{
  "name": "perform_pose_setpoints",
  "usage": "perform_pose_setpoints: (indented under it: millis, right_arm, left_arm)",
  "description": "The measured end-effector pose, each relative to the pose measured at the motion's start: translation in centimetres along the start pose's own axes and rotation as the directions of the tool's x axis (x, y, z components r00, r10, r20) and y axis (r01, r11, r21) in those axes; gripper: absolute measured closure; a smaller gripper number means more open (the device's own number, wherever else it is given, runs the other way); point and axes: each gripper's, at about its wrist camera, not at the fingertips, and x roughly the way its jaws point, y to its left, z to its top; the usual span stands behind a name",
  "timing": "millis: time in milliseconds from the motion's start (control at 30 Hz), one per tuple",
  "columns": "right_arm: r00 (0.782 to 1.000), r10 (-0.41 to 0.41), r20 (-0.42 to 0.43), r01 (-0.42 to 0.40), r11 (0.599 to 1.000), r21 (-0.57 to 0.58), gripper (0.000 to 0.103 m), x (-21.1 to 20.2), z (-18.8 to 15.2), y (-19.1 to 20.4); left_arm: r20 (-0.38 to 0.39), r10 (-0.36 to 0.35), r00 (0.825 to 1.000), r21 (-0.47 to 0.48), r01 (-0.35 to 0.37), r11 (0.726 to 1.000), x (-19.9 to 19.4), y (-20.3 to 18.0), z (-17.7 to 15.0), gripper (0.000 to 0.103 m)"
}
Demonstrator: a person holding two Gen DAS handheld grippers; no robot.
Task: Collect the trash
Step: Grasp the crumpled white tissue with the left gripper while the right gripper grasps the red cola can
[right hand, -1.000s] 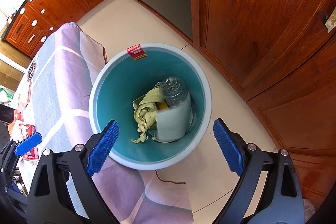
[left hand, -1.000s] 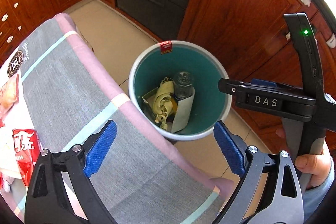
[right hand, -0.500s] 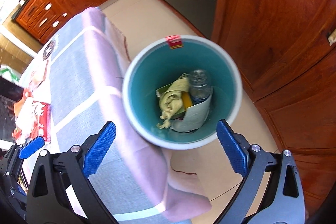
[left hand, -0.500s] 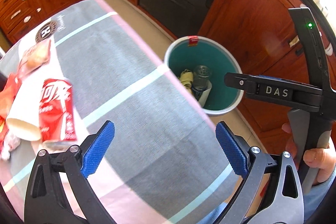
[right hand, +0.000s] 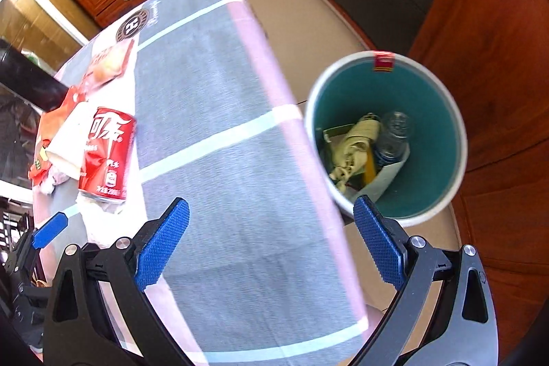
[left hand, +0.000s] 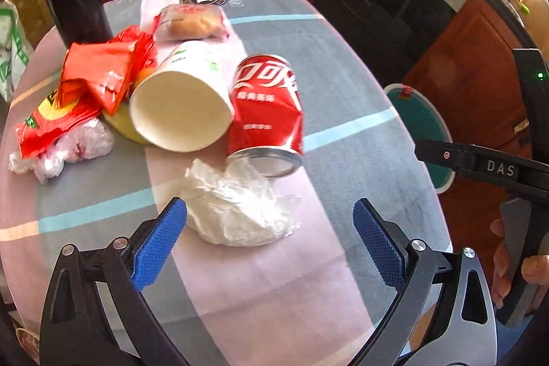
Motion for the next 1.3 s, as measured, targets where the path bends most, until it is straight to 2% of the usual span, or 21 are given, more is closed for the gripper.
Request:
perform_pose_setpoints:
  millis: [100, 367, 467, 500, 567, 633, 667, 1067, 1300]
  right_arm:
    - [1.000, 0.014, -0.011, -0.015, 1.000, -0.020, 0.011, 0.7, 0.1, 1.7]
    - [0.998, 0.035, -0.052, -0.037, 0.998, -0.050, 0.011, 2.4, 1.1, 5.1]
    - [0.998, 0.044, -0.055, -0.047, 0.997, -0.056, 0.011, 2.7, 1.6, 5.9]
    - [0.997, 0.046, -0.054, -0.049, 0.997, -0.060, 0.011, 2.7, 1.9, 6.2]
    - [0.997, 0.050, -0.054, -0.053, 0.996, -0.066, 0.011, 2.7, 2.2, 6.8]
    - [0.997, 0.048, -0.054, -0.052, 0.996, -0.076, 0.011, 2.7, 2.6, 7.4]
    - [0.997, 0.049, -0.054, -0.053, 0.995, -0.082, 0.011, 2.7, 2.7, 7.8]
    - [0.996, 0.073, -0.053, -0.081, 0.982, -0.172, 0.011, 2.6, 3.2, 13.0]
    - [0.994, 0.067, -0.091, -0.087, 0.968, -0.236, 0.011, 4.8, 2.3, 16.2]
  left_arm:
    - [-0.024, -0.008, 1.000, -0.027, 0.008, 1.000, 0.8, 1.4, -0.4, 0.005]
    - [-0.067, -0.007, 0.998, -0.029, 0.005, 1.000, 3.2, 2.1, -0.4, 0.005]
    - [-0.059, -0.037, 0.998, -0.031, 0.035, 0.999, 3.5, 2.2, -0.4, 0.006]
    - [-0.053, -0.055, 0.997, -0.036, 0.053, 0.998, 3.6, 2.3, -0.3, 0.013]
    - [-0.037, -0.034, 0.999, -0.008, 0.033, 0.999, 3.4, 2.2, -0.3, 0.038]
    - [-0.038, -0.028, 0.999, 0.012, 0.028, 1.000, 3.2, 2.5, -0.5, 0.081]
    - [-0.052, -0.048, 0.998, 0.000, 0.048, 0.999, 3.1, 3.0, -0.7, 0.083]
    - [-0.013, -0.097, 0.995, -0.080, 0.095, 0.992, 0.1, 7.4, -1.5, 0.085]
    - [-0.007, -0.117, 0.993, -0.109, 0.116, 0.987, -0.3, 9.0, -1.7, 0.085]
